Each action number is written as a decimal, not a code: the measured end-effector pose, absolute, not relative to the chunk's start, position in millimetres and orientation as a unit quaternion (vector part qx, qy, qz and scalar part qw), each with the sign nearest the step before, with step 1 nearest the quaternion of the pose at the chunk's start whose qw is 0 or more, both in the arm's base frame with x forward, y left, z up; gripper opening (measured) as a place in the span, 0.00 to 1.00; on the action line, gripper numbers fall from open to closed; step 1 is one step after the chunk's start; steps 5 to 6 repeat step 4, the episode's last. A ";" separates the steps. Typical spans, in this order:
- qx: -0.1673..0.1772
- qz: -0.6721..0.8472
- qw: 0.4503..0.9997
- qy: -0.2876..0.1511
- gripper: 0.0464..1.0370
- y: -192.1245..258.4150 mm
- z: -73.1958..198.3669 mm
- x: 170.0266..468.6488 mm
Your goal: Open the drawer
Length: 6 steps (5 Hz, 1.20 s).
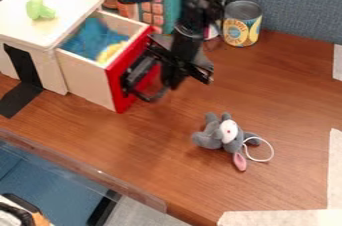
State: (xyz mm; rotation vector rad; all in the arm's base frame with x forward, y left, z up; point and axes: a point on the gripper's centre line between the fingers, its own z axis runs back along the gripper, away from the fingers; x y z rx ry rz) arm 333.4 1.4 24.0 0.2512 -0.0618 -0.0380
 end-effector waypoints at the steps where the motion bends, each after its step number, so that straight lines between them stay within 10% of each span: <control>1: 0.117 -0.020 0.993 -0.028 0.11 -9.6 23.3 331.4; 2: 0.105 0.041 0.993 -0.023 0.32 -0.5 28.6 334.5; 4: -0.023 0.119 0.991 -0.055 0.91 38.1 95.8 339.9; 6: -0.023 0.119 0.991 -0.055 0.91 38.1 95.8 339.9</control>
